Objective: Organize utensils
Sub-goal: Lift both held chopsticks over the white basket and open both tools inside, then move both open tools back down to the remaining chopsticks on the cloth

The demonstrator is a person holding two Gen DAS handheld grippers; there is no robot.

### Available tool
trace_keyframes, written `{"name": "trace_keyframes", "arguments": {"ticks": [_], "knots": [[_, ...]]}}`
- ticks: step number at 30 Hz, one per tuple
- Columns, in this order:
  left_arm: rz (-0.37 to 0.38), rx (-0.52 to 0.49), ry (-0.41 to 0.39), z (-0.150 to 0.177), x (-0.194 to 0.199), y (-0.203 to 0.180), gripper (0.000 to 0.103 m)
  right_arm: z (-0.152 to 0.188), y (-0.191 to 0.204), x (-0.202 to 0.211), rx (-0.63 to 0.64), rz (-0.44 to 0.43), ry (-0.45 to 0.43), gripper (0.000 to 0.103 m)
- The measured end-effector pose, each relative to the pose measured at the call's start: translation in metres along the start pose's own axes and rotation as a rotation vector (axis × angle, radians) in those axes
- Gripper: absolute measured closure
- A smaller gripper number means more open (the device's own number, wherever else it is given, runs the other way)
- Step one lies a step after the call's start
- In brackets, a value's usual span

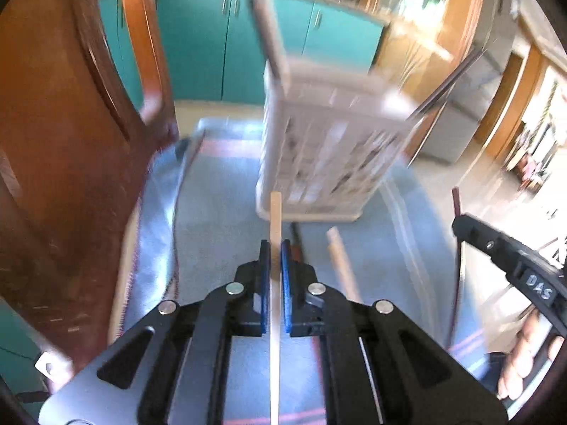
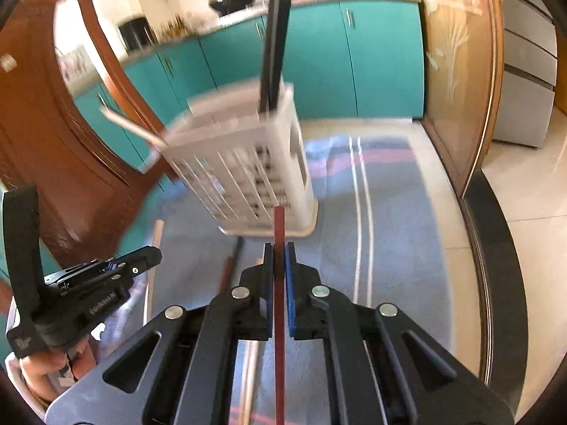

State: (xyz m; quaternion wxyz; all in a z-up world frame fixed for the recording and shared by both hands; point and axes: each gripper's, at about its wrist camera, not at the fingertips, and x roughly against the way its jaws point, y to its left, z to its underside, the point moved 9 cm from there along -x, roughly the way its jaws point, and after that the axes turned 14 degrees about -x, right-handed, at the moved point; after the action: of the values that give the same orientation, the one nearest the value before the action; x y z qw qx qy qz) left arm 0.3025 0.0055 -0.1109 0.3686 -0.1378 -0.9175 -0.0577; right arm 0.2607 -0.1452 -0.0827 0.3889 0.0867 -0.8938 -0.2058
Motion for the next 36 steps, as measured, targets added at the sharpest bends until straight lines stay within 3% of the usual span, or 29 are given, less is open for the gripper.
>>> {"name": "trace_keyframes", "arguments": {"ticks": [6,10,15,18,20,23,26,34,36], "knots": [[0.018,-0.028,-0.245,-0.06,0.1,-0.013,0.096,-0.034,0.021,0.072,0.012,-0.077,-0.118,0.096],[-0.009,-0.054,-0.396,-0.122,0.147,-0.007,0.096,-0.081,0.05,0.115,0.025,-0.137,-0.25,0.096],[-0.069,0.016,-0.535,-0.194,0.179,0.016,0.096,-0.152,0.075,0.151,-0.038,-0.215,-0.443,0.096],[-0.149,0.021,-0.537,-0.215,0.159,0.026,0.096,-0.18,0.082,0.154,-0.064,-0.225,-0.546,0.096],[-0.184,0.018,-0.512,-0.218,0.137,0.027,0.096,-0.189,0.081,0.14,-0.066,-0.176,-0.57,0.096],[-0.215,0.014,-0.448,-0.21,0.099,0.031,0.096,-0.184,0.077,0.103,-0.04,-0.096,-0.549,0.096],[-0.213,0.02,-0.395,-0.195,0.073,0.034,0.096,-0.171,0.07,0.075,-0.017,-0.076,-0.505,0.096],[-0.217,0.03,-0.375,-0.17,0.069,0.04,0.096,-0.141,0.052,0.059,0.016,-0.025,-0.466,0.095],[-0.222,0.015,-0.388,-0.166,0.078,0.037,0.092,-0.139,0.048,0.069,0.013,-0.025,-0.479,0.088]]}}
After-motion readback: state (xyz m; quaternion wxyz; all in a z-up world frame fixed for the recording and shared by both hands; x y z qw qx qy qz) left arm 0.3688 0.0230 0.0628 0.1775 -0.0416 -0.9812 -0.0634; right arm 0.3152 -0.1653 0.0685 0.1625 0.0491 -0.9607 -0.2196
